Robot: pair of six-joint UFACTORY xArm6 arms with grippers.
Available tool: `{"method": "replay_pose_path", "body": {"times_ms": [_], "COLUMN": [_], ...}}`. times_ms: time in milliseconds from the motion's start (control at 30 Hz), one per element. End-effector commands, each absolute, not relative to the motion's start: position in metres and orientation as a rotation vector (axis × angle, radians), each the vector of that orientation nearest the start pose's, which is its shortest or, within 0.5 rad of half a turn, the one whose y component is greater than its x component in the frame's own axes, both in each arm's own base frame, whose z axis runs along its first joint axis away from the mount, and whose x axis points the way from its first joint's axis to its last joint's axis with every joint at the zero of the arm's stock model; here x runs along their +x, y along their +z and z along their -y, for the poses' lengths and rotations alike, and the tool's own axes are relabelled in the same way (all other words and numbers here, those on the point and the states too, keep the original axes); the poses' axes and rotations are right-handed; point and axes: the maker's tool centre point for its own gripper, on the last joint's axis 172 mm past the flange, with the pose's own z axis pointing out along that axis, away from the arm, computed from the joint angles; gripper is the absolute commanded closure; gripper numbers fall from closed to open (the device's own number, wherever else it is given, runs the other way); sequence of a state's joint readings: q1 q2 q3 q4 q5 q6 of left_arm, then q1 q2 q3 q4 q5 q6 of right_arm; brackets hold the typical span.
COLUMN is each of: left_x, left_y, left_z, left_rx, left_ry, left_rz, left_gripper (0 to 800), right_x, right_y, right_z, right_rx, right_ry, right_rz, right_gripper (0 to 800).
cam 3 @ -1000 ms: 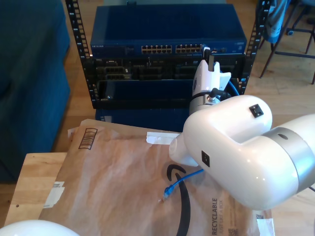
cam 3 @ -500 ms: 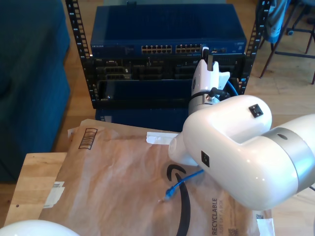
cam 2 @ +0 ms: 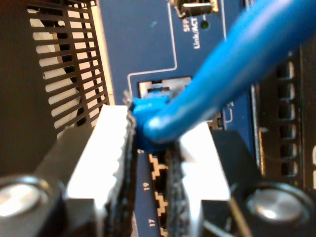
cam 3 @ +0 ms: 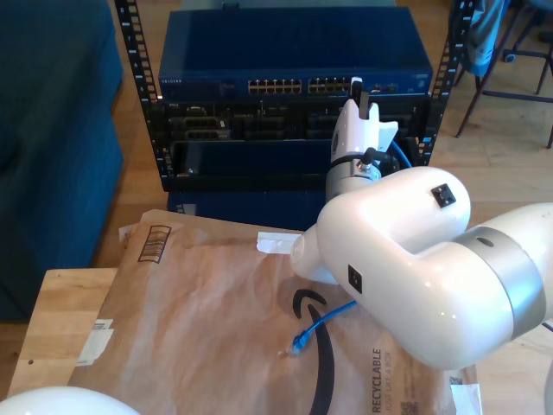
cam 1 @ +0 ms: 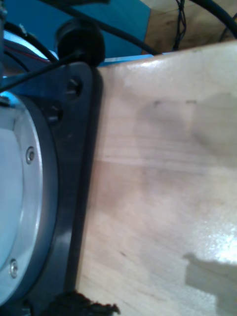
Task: Grab the cable and plug it in
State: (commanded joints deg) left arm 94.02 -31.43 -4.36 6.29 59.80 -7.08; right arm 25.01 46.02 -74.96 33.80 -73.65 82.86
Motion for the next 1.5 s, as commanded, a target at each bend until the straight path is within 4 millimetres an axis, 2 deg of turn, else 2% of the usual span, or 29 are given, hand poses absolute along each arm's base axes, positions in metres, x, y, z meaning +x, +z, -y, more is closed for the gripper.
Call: {"method": "replay_pose_path", "body": {"times_ms": [33, 133, 300, 567, 733, 933, 1033, 1167, 1267, 1333, 1433, 1500], "left_x": [-0.03, -0.03, -0.03, -0.03, -0.03, -0.03, -0.03, -0.03, -0.03, -0.03, -0.03, -0.03], "left_y": [0.029, 0.029, 0.029, 0.029, 0.029, 0.029, 0.029, 0.029, 0.029, 0.029, 0.029, 0.029], "left_z": [-0.12, -0.12, -0.12, -0.12, -0.12, -0.12, -0.12, -0.12, -0.12, -0.12, -0.12, -0.12], "left_rx": [1.904, 1.904, 1.904, 1.904, 1.904, 1.904, 1.904, 1.904, 1.904, 1.904, 1.904, 1.904], "left_ry": [-0.524, -0.524, -0.524, -0.524, -0.524, -0.524, -0.524, -0.524, -0.524, -0.524, -0.524, -0.524], "left_rz": [-2.143, -2.143, -2.143, -2.143, -2.143, -2.143, -2.143, -2.143, -2.143, -2.143, -2.143, -2.143], "left_gripper": [0, 0, 0, 0, 0, 0, 0, 0, 0, 0, 0, 0], "right_x": [0.681, 0.68, 0.666, 0.621, 0.601, 0.583, 0.577, 0.572, 0.57, 0.568, 0.561, 0.557], "right_y": [0.274, 0.269, 0.272, 0.276, 0.28, 0.281, 0.277, 0.287, 0.296, 0.286, 0.278, 0.269], "right_z": [-0.147, -0.146, -0.14, -0.121, -0.116, -0.122, -0.122, -0.089, -0.042, -0.011, 0.048, 0.072], "right_rx": [-0.939, -0.949, -0.989, -1.109, -1.186, -1.322, -1.47, -1.537, -1.55, -1.606, -1.664, -1.714], "right_ry": [-1.258, -1.255, -1.242, -1.18, -1.084, -0.956, -0.933, -0.956, -1.018, -0.999, -0.953, -0.915], "right_rz": [-1.247, -1.253, -1.276, -1.36, -1.431, -1.482, -1.468, -1.478, -1.507, -1.56, -1.659, -1.697], "right_gripper": [726, 586, 405, 351, 251, 120, 8, 6, 6, 6, 6, 6]}}
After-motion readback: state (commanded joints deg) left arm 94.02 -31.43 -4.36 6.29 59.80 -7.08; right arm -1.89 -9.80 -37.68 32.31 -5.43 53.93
